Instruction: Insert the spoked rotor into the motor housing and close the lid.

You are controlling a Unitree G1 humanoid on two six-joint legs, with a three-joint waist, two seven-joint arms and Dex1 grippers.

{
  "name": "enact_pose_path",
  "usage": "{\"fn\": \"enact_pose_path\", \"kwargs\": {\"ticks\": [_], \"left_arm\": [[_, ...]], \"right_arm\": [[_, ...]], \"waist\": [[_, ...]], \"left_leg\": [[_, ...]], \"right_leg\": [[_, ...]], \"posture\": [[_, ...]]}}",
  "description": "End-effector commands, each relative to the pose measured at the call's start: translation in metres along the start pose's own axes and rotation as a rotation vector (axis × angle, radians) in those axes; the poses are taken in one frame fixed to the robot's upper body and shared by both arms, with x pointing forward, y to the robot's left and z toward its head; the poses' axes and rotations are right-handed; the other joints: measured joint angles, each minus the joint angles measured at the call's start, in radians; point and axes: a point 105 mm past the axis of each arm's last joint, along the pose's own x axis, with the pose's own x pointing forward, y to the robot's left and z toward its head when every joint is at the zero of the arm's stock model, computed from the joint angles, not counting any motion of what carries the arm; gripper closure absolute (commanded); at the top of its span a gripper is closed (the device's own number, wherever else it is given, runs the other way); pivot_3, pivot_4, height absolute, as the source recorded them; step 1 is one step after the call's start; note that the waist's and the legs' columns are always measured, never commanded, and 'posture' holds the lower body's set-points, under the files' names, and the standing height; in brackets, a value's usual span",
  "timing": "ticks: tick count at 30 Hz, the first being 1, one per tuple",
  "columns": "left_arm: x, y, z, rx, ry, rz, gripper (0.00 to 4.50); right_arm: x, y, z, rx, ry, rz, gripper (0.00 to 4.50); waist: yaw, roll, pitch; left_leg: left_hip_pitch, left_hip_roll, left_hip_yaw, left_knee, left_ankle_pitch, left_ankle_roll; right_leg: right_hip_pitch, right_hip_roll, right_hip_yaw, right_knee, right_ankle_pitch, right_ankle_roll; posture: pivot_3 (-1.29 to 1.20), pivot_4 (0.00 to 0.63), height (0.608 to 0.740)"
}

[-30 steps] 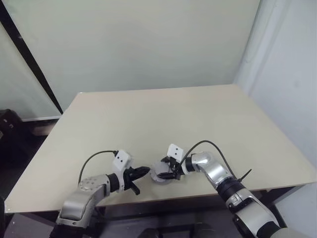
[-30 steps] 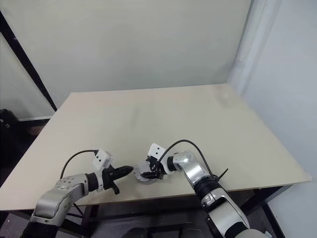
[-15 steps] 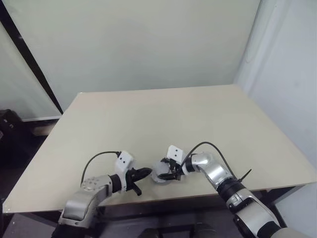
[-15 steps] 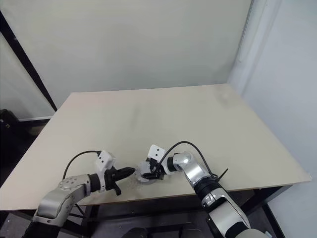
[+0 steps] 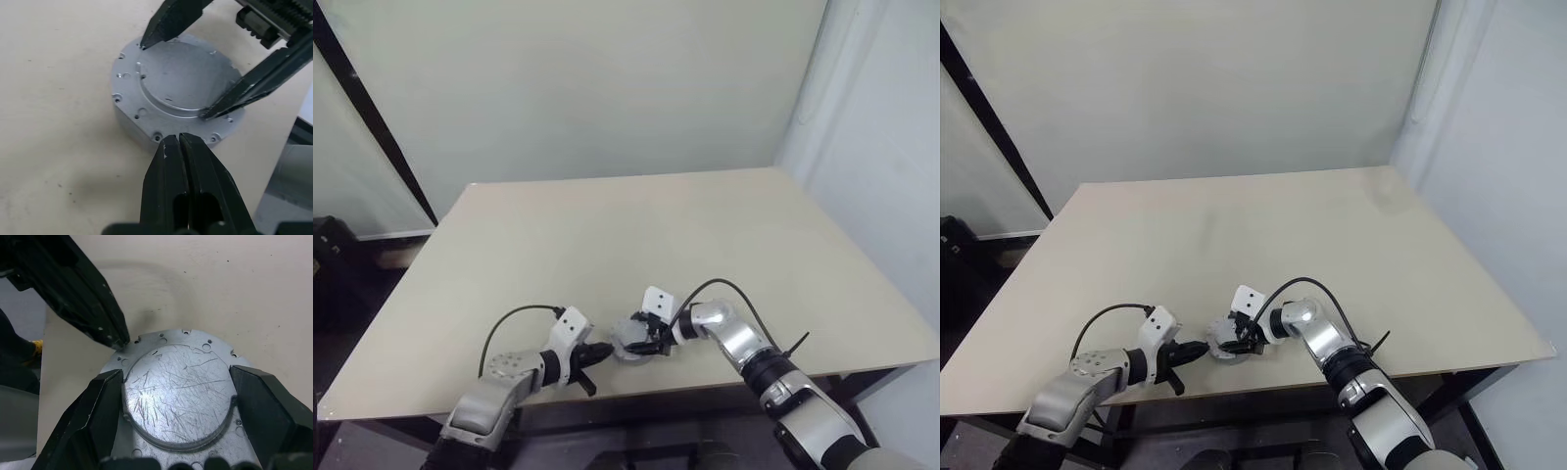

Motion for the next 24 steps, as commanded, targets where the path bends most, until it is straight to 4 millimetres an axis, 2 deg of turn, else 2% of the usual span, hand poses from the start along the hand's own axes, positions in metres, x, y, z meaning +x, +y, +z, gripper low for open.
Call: {"fn": "enact_pose_path", "kwargs": {"ticks": [1,21,24], "left_arm": [[0.002,0.003,0.006,0.033,-0.003,0.018,4.50],[0.018,-0.003,-0.001,0.046,0.020,0.010,4.50],[0.019,-0.003,-0.001,0.048,0.021,0.007,4.50]], "right_arm": [[-0.004,0.001,-0.015,0.015,0.060,-0.002,1.22],[-0.006,-0.001,-0.009,0.005,0.039,-0.011,1.22],[-0.007,-0.002,-0.006,0.003,0.037,-0.012,0.18]], "waist": [[0.000,0.000,0.000],[0.001,0.002,0.000],[0.001,0.002,0.000]], "left_leg": [[0.000,0.000,0.000,0.000,0.000,0.000],[0.000,-0.003,-0.002,0.007,-0.002,-0.004],[0.000,-0.003,-0.002,0.008,-0.002,-0.004]], "right_leg": [[0.000,0.000,0.000,0.000,0.000,0.000],[0.008,-0.004,0.000,-0.001,0.000,0.000],[0.008,-0.005,0.000,-0.001,0.000,0.001]], "posture": [[0.00,0.000,0.740],[0.00,0.000,0.740],[0.00,0.000,0.740]]}}
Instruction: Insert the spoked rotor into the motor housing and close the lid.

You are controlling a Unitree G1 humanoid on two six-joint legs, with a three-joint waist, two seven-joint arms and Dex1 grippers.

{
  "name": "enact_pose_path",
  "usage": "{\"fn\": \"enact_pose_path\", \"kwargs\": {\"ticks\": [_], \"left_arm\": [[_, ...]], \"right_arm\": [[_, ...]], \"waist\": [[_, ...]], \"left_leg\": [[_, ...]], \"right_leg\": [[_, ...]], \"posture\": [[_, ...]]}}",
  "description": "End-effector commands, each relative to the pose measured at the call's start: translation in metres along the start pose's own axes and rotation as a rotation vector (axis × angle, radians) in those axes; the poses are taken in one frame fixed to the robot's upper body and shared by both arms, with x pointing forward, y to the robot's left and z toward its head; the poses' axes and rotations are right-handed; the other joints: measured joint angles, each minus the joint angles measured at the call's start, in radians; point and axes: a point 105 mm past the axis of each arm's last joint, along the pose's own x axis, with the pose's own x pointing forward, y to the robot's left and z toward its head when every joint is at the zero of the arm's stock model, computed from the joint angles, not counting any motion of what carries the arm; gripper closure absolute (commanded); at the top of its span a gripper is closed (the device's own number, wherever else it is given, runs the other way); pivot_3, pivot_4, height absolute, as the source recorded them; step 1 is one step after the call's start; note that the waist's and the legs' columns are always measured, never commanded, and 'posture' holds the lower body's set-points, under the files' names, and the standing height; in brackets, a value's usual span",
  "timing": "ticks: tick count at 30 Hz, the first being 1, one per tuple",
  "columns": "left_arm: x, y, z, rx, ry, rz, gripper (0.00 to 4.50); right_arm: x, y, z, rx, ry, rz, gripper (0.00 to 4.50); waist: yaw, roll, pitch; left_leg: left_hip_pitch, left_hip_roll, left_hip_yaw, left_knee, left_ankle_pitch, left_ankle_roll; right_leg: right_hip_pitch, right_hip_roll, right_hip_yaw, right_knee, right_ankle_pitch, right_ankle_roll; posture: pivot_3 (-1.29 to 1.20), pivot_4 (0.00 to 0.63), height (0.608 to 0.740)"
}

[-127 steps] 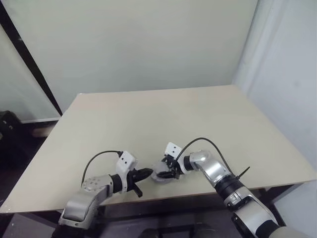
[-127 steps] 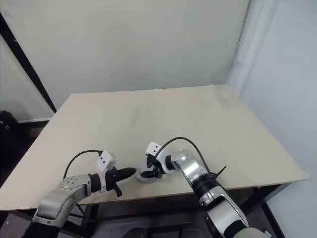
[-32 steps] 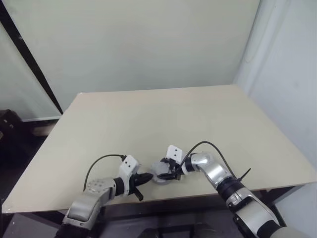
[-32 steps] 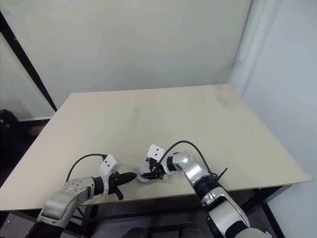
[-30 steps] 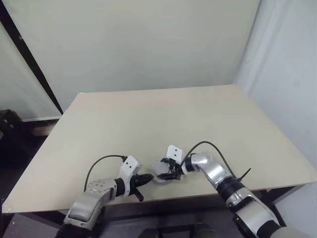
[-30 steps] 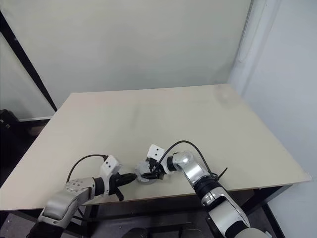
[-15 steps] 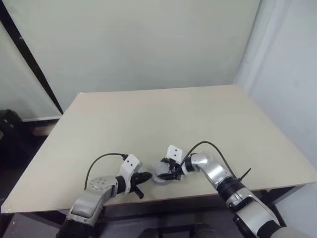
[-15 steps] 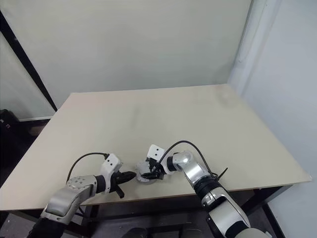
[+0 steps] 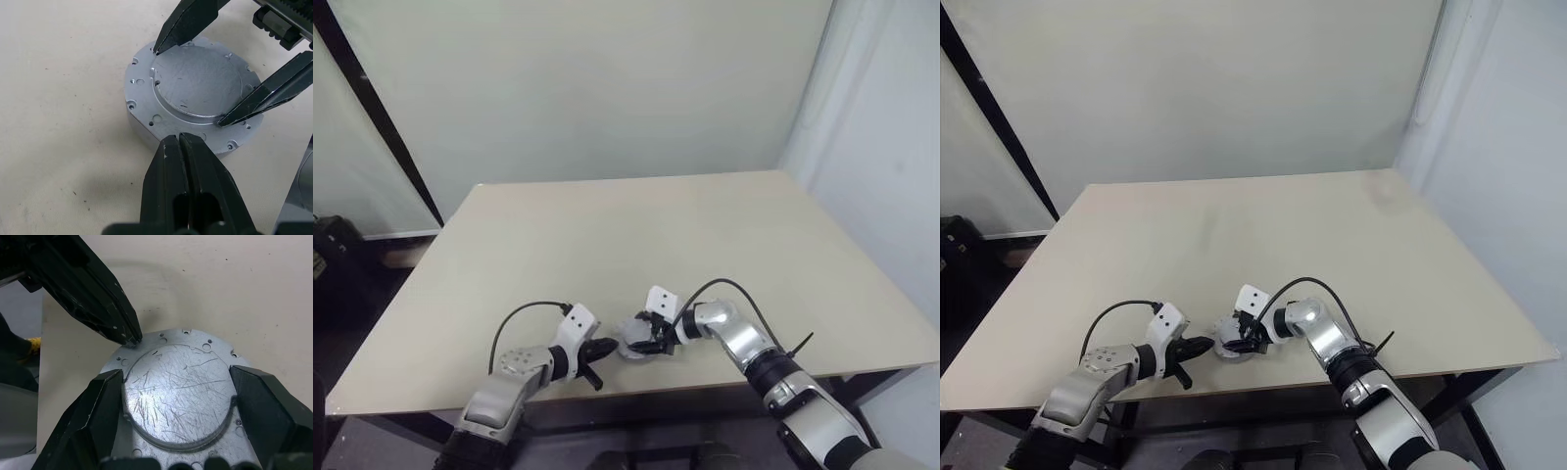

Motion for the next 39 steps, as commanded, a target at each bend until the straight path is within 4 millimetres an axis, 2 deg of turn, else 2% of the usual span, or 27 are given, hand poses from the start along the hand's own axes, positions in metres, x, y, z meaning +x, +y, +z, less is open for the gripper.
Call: {"fn": "enact_pose_path", "kwargs": {"ticks": [1,10,13,18,22,26,32,39], "left_arm": [[0.005,-0.004,-0.003,0.006,0.022,-0.018,4.50],[0.007,-0.007,-0.004,0.012,0.026,-0.029,4.50],[0.008,-0.009,-0.004,0.012,0.028,-0.036,4.50],[0.008,-0.011,-0.004,0.014,0.030,-0.044,4.50],[0.009,-0.012,-0.005,0.014,0.032,-0.049,4.50],[0.009,-0.012,-0.005,0.015,0.033,-0.052,4.50],[0.009,-0.013,-0.005,0.016,0.033,-0.055,4.50],[0.010,-0.013,-0.005,0.017,0.029,-0.057,4.50]], "right_arm": [[-0.002,0.001,0.001,-0.001,0.010,0.014,0.02],[-0.009,-0.005,0.029,0.098,-0.124,0.016,0.02],[-0.017,-0.014,0.043,0.248,-0.220,0.005,0.02],[-0.031,-0.033,0.050,0.520,-0.316,-0.043,0.02],[-0.038,-0.043,0.037,0.803,-0.290,-0.079,0.02],[-0.044,-0.050,0.014,1.029,-0.234,-0.142,0.02],[-0.047,-0.043,-0.008,1.214,-0.148,-0.146,0.02],[-0.042,-0.023,-0.018,1.358,-0.096,-0.045,0.02]], "waist": [[0.000,0.000,0.000],[0.000,0.001,0.000],[0.000,0.001,0.000],[0.001,0.001,0.000],[0.002,0.001,0.000],[0.006,0.001,0.000],[0.006,0.002,0.000],[0.005,0.003,0.000]], "left_leg": [[0.000,0.000,0.000,0.000,0.000,0.000],[-0.001,0.000,-0.001,0.000,0.000,0.000],[-0.001,0.000,-0.001,0.000,0.000,0.000],[-0.001,0.000,-0.001,0.000,0.000,0.000],[-0.002,0.000,-0.001,0.000,0.000,0.000],[-0.002,0.000,-0.001,0.000,0.000,0.000],[-0.003,-0.002,0.000,-0.001,0.000,0.000],[-0.003,-0.001,0.001,0.000,0.000,0.000]], "right_leg": [[0.000,0.000,0.000,0.000,0.000,0.000],[-0.001,0.000,-0.001,0.000,0.000,0.000],[-0.001,0.000,-0.001,0.000,0.000,0.000],[-0.001,0.000,-0.001,0.000,0.000,0.000],[-0.001,0.000,-0.001,0.000,0.000,0.000],[-0.002,0.000,-0.001,0.000,0.000,0.000],[-0.002,0.000,-0.001,0.000,0.000,0.000],[-0.001,0.000,-0.001,-0.001,0.000,0.000]], "posture": [[0.00,0.000,0.740],[0.00,0.000,0.740],[0.00,0.000,0.740],[0.00,0.000,0.740],[0.00,0.000,0.740],[0.00,0.000,0.740],[0.00,0.000,0.740],[0.00,0.000,0.740]]}}
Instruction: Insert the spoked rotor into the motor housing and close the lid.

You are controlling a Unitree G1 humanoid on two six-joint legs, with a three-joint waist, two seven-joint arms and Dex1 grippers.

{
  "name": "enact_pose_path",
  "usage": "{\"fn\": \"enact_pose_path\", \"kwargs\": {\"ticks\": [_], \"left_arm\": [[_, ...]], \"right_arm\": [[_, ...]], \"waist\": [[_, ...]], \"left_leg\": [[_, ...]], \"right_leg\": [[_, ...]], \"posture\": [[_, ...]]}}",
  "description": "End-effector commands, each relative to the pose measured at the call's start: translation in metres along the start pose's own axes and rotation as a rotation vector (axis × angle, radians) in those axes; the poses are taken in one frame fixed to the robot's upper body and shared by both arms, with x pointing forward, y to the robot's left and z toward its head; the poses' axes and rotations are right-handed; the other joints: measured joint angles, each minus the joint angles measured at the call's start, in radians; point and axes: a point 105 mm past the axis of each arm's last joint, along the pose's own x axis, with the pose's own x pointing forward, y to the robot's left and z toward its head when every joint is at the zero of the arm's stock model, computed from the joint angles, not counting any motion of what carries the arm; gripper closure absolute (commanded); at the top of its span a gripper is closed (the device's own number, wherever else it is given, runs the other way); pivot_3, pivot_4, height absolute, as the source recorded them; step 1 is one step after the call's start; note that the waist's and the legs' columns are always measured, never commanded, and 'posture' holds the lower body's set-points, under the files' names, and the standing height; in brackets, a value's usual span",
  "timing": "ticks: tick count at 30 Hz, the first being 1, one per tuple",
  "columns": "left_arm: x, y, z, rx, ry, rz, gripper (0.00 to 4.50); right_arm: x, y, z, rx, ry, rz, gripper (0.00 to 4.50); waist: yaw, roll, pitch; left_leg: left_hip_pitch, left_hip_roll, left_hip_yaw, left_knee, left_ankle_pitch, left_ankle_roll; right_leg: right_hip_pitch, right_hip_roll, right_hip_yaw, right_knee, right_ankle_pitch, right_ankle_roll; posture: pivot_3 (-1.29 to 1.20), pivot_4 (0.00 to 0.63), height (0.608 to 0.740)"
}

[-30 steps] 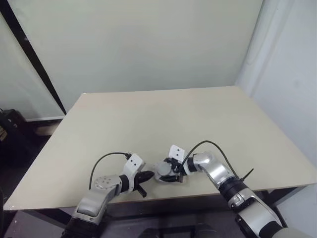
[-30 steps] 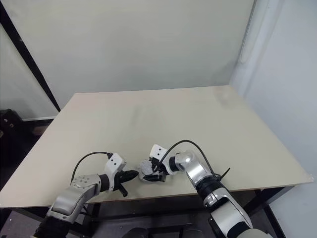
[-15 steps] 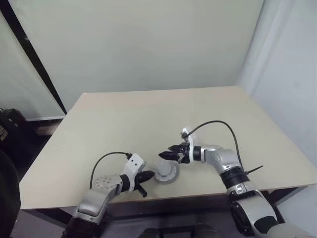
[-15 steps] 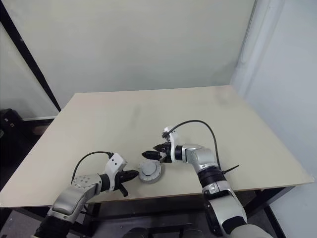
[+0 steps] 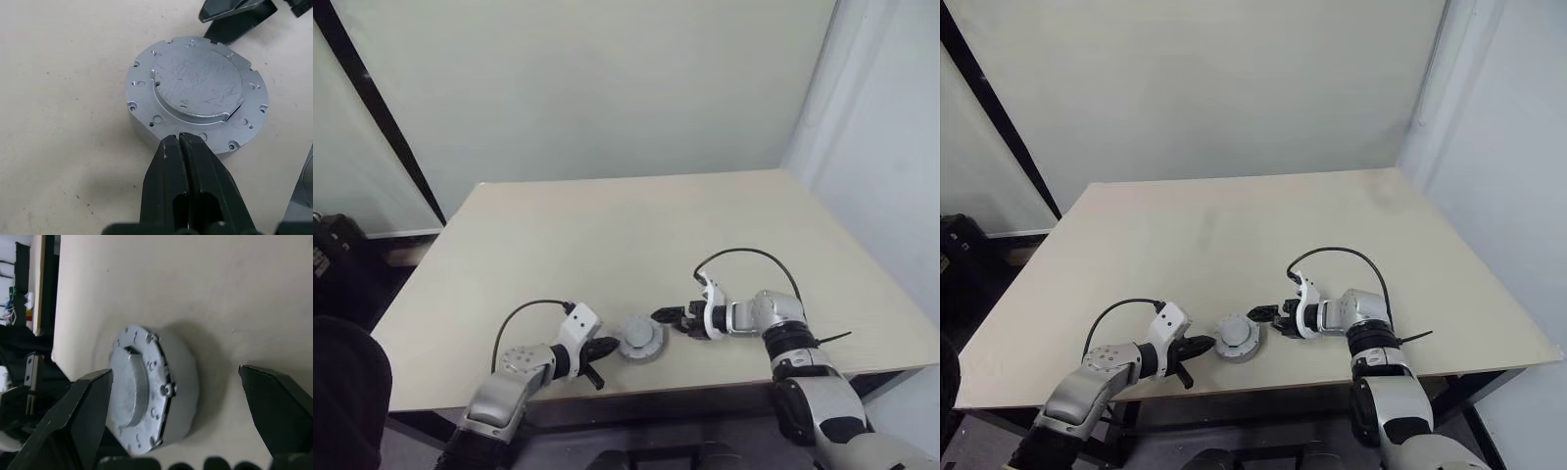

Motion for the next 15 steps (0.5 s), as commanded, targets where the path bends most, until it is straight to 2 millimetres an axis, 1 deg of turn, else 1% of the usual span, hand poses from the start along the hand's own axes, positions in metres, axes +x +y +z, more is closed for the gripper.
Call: {"fn": "enact_pose_path", "kwargs": {"ticks": [1,9,12,15], "left_arm": [[0.008,-0.011,-0.005,-0.008,0.022,-0.047,4.50],[0.007,-0.012,-0.005,-0.008,0.022,-0.045,4.50],[0.006,-0.011,-0.005,-0.009,0.023,-0.042,4.50],[0.006,-0.011,-0.005,-0.009,0.023,-0.040,4.50]], "right_arm": [[0.001,0.011,-0.005,0.060,0.029,0.073,0.02],[0.016,0.024,-0.020,0.109,0.060,0.145,0.02],[0.020,0.029,-0.021,0.127,0.055,0.172,0.02],[0.021,0.030,-0.020,0.143,0.047,0.175,0.02]], "waist": [[0.000,0.000,0.000],[-0.001,0.000,0.000],[-0.002,0.000,0.000],[-0.006,0.001,0.000]], "left_leg": [[0.000,0.000,0.000,0.000,0.000,0.000],[0.000,0.000,0.000,0.000,0.000,0.000],[0.000,0.001,0.000,0.000,0.000,0.000],[0.000,0.001,0.000,0.000,0.000,0.000]], "right_leg": [[0.000,0.000,0.000,0.000,0.000,0.000],[0.000,0.000,0.000,-0.001,0.000,0.000],[0.000,0.000,0.000,-0.001,0.000,0.000],[0.000,0.000,-0.001,-0.001,0.000,0.000]], "posture": [[0.00,0.000,0.740],[0.00,0.000,0.740],[0.00,0.000,0.740],[0.00,0.000,0.740]]}}
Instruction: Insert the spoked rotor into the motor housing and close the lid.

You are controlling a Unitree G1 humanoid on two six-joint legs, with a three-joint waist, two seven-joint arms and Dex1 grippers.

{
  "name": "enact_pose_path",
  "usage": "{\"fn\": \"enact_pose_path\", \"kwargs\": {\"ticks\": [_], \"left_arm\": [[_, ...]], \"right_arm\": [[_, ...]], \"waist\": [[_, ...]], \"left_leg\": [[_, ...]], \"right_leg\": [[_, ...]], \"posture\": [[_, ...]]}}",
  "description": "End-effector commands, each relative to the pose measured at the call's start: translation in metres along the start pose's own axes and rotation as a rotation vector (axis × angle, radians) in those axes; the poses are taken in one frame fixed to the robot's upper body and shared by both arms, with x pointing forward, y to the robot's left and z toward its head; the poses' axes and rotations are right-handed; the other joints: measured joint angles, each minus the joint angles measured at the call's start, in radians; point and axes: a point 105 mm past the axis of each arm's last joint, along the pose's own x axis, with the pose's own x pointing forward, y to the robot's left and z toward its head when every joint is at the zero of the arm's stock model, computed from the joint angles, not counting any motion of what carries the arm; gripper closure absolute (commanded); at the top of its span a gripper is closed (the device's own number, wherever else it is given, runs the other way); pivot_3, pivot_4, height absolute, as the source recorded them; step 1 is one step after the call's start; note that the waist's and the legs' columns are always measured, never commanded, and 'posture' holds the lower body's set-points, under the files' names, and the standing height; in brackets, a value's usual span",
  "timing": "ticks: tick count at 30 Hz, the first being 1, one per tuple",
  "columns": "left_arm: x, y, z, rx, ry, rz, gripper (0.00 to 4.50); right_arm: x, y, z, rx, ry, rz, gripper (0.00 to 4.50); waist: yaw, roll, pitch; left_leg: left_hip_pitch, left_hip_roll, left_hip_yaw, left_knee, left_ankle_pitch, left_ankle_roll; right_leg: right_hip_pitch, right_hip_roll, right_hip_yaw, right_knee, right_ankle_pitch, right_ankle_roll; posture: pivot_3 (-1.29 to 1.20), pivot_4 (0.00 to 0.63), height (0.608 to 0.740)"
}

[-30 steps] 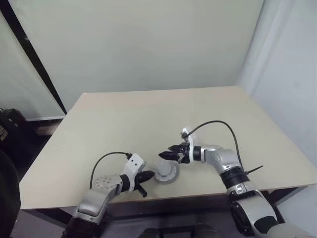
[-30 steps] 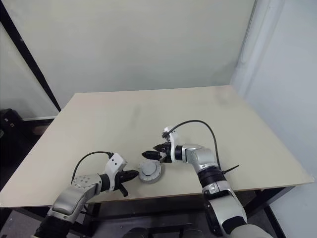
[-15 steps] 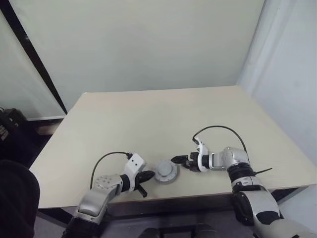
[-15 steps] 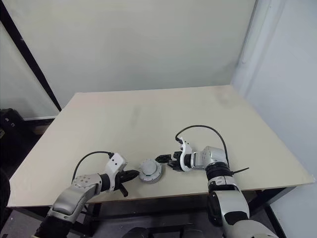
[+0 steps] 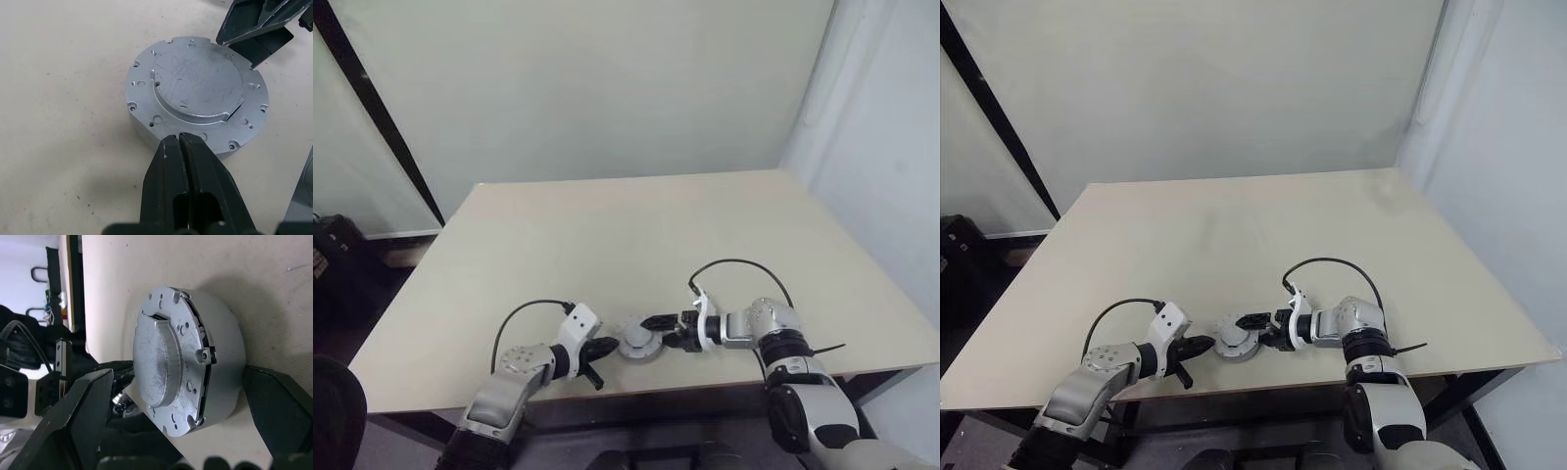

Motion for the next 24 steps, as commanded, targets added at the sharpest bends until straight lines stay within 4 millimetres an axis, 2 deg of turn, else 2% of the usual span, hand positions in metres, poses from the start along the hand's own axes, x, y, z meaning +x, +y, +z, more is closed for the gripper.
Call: {"fn": "enact_pose_path", "kwargs": {"ticks": [1,3,9,13,23,24], "left_arm": [[0.0066,-0.0116,-0.0050,-0.011,0.021,-0.043,4.50],[0.0063,-0.0113,-0.0049,-0.011,0.021,-0.041,4.50],[0.0058,-0.0107,-0.0050,-0.011,0.021,-0.038,4.50],[0.0061,-0.0103,-0.0038,-0.011,0.017,-0.038,4.50],[0.0067,-0.0050,0.0031,-0.045,-0.028,0.001,4.50],[0.0055,-0.0036,0.0046,-0.081,-0.030,-0.003,4.32]], "right_arm": [[0.0082,0.0157,-0.0002,0.024,0.001,0.071,0.02],[0.0078,0.0138,0.0005,0.039,-0.003,0.060,0.39],[0.0053,0.0118,-0.0017,0.055,0.021,0.047,2.27],[0.0045,0.0112,-0.0031,0.061,0.034,0.039,3.19],[0.0049,0.0083,-0.0053,0.059,0.045,0.018,3.20],[0.0049,0.0081,-0.0051,0.058,0.043,0.017,3.20]], "waist": [[0.000,0.000,0.000],[0.000,0.001,0.000],[-0.001,0.005,-0.001],[-0.001,0.007,-0.002],[0.000,0.008,-0.003],[0.000,0.008,-0.003]], "left_leg": [[0.000,0.000,0.000,0.000,0.000,0.000],[0.000,0.001,0.000,0.000,0.000,0.000],[-0.004,0.003,-0.001,-0.002,0.000,0.001],[-0.002,0.003,-0.001,-0.004,0.000,0.001],[0.000,0.003,0.000,-0.008,0.002,0.004],[0.000,0.003,0.000,-0.008,0.002,0.004]], "right_leg": [[0.000,0.000,0.000,0.000,0.000,0.000],[0.000,0.000,-0.001,-0.001,0.000,0.000],[0.000,0.000,-0.007,-0.011,0.000,0.000],[0.001,0.000,-0.007,-0.011,0.000,0.000],[0.001,0.000,-0.007,-0.011,0.000,0.000],[0.001,0.000,-0.007,-0.011,0.000,0.000]], "posture": [[0.00,0.000,0.740],[0.00,0.000,0.740],[0.00,0.000,0.740],[0.00,0.000,0.740],[0.00,0.000,0.740],[0.00,0.000,0.740]]}}
